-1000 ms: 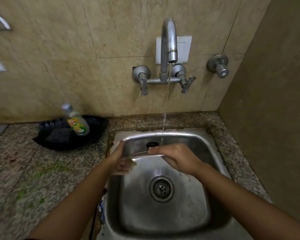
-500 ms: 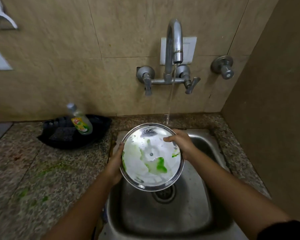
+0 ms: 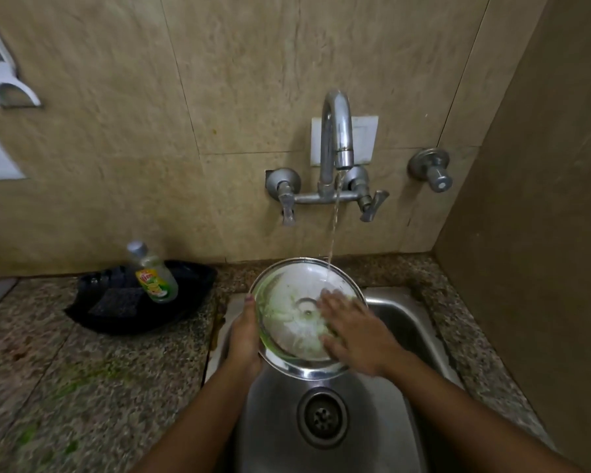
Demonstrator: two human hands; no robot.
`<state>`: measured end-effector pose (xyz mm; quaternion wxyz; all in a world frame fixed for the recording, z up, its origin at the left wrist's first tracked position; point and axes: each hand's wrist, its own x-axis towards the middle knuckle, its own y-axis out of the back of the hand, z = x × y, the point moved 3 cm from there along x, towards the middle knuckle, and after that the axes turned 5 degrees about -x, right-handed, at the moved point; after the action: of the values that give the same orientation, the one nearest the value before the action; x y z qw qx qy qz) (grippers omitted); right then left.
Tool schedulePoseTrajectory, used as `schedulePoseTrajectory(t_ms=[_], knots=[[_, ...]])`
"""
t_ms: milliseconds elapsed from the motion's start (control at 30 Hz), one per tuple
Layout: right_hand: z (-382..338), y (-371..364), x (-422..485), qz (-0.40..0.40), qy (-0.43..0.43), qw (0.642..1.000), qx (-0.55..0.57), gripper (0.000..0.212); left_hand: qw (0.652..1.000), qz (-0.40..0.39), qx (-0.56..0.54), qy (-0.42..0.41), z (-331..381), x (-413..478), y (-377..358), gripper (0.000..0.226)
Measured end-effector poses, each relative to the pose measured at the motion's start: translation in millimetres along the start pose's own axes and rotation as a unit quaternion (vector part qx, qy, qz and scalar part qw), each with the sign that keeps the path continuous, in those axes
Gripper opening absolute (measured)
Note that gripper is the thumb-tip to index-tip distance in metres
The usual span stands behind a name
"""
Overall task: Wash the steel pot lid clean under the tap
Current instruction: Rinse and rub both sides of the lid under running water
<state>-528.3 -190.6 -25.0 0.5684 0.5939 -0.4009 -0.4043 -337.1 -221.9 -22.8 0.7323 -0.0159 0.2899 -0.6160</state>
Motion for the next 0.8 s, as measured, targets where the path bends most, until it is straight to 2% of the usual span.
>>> schedulePoseTrajectory(t_ms=[67,133,200,300,400,467,567,633,700,800], knots=[[23,6,13,0.029,-0.097,0.995,-0.012,0.085,0.999,-0.017,0.007,0.029,-11,0,-4,0.047],[20,15,35,0.067,-0.133,0.989,0.006,0.081,0.998,-0.020,0.024,0.059,-22,3,-10,0.052],[-6,20,49,0.060,-0.068,0.995,0.043,0.075,0.997,-0.023,0.032,0.059,-25,3,-20,0.051],[-48,24,31,0.011,0.086,0.994,0.072,0.066,0.998,-0.023,0.028,0.041,-14,6,-26,0.052],[-36,25,-2,-0.029,0.135,0.989,0.057,0.063,0.998,0.030,0.007,0.062,-6,12,-13,0.055],[-8,23,-9,-0.021,0.100,0.995,0.016,0.070,0.997,0.041,0.019,0.056,-6,13,-8,0.054],[27,24,16,0.025,-0.043,0.999,-0.016,0.081,0.998,0.029,0.029,0.050,-9,8,-15,0.053],[26,32,41,0.061,-0.103,0.993,0.007,0.083,0.997,0.009,0.016,0.072,-11,1,-27,0.053],[-1,38,56,0.051,-0.063,0.996,0.046,0.076,0.997,-0.009,0.015,0.077,-10,-5,-36,0.057],[-50,44,36,0.003,0.080,0.993,0.085,0.061,0.998,0.002,0.025,0.050,-5,-2,-33,0.062]])
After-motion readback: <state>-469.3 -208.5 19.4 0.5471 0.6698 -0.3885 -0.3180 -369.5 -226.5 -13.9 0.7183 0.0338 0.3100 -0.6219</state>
